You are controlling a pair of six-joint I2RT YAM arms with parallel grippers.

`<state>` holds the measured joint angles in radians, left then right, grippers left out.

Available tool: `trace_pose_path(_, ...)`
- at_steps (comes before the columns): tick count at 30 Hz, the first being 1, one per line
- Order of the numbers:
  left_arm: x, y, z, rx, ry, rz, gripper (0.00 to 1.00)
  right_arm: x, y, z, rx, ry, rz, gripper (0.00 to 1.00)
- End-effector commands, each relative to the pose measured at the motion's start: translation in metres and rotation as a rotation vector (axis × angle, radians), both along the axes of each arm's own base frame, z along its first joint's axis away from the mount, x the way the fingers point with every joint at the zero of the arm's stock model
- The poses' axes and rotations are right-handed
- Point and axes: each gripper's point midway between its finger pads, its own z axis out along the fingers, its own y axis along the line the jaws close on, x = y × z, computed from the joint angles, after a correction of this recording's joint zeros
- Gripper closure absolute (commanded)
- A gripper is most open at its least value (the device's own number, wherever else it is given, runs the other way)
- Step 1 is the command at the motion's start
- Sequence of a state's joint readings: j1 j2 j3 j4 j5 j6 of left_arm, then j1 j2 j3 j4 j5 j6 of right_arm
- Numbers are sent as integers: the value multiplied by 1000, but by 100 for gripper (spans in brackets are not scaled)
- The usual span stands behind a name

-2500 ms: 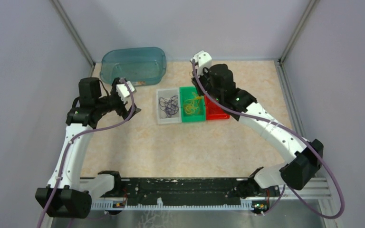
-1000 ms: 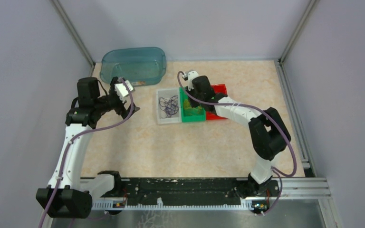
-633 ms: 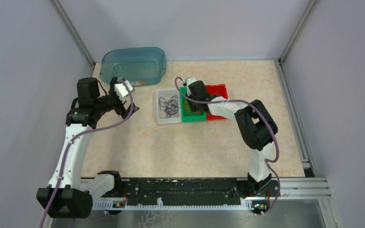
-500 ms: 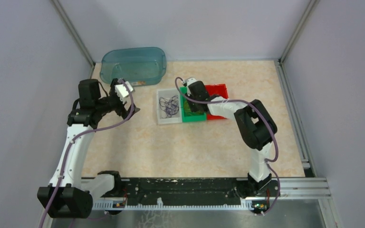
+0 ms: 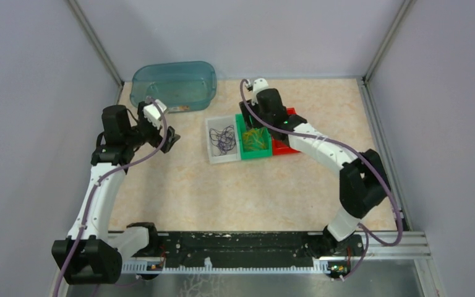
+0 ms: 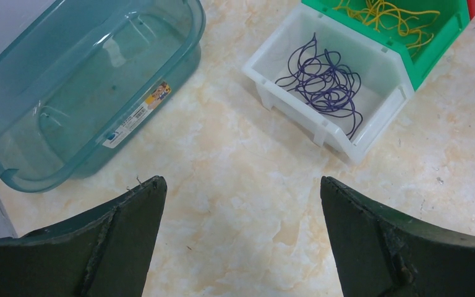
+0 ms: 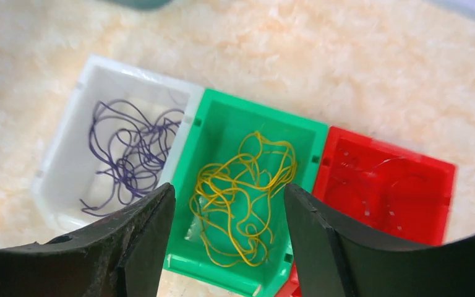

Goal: Untangle the cables

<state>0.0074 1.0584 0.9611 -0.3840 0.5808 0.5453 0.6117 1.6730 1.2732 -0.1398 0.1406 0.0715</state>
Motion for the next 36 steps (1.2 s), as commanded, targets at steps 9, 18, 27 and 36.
trace_pose_path(9,28,26,1,-73,-18,235,1,-41,-112,116,190,-367,-385,1)
trace_pose_path(18,29,18,-63,-186,-6,244,1,-92,-290,50,86,-549,-962,1)
trace_pose_path(27,42,25,-119,-255,-71,321,1,-107,-344,-17,65,-552,-1091,1)
trace_pose_path(36,41,37,-133,-293,-178,395,0,-79,-320,-44,60,-523,-923,1)
